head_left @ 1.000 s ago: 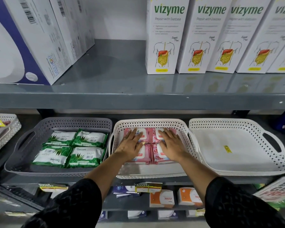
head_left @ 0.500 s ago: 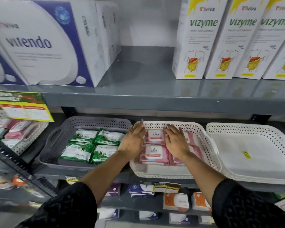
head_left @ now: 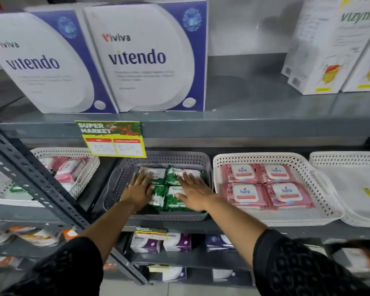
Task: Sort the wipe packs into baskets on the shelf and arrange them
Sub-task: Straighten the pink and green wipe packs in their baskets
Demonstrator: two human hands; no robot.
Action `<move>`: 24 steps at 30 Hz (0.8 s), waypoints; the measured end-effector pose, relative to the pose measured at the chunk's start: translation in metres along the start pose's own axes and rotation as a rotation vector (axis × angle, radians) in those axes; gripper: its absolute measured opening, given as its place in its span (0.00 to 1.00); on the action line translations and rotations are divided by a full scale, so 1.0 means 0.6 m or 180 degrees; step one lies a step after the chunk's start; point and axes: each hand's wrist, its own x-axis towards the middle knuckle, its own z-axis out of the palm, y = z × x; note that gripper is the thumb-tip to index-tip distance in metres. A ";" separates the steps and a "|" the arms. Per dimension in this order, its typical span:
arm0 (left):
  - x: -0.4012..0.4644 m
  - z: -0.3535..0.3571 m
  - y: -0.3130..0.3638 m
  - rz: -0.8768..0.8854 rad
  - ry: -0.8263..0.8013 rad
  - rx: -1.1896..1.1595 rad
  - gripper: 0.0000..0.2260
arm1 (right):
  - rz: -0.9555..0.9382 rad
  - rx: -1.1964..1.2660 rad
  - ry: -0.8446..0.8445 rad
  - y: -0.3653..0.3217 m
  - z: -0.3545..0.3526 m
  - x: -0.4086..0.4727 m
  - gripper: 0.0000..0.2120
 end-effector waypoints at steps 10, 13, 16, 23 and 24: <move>0.041 0.017 -0.017 0.0244 -0.0190 -0.0293 0.24 | 0.0294 0.0057 -0.0080 -0.007 0.026 0.029 0.30; 0.048 0.016 -0.016 0.0224 -0.0077 -0.0360 0.24 | 0.0295 0.0041 0.0000 -0.002 0.027 0.043 0.30; 0.060 0.016 -0.015 0.0276 0.0001 -0.0353 0.24 | 0.0302 0.0066 0.0066 0.004 0.028 0.054 0.29; 0.065 0.016 -0.021 0.0341 0.0202 -0.0414 0.25 | 0.0214 0.0164 0.0255 0.008 0.034 0.065 0.29; 0.066 0.015 -0.020 0.0333 0.0224 -0.0438 0.25 | 0.0222 0.0182 0.0275 0.007 0.035 0.066 0.29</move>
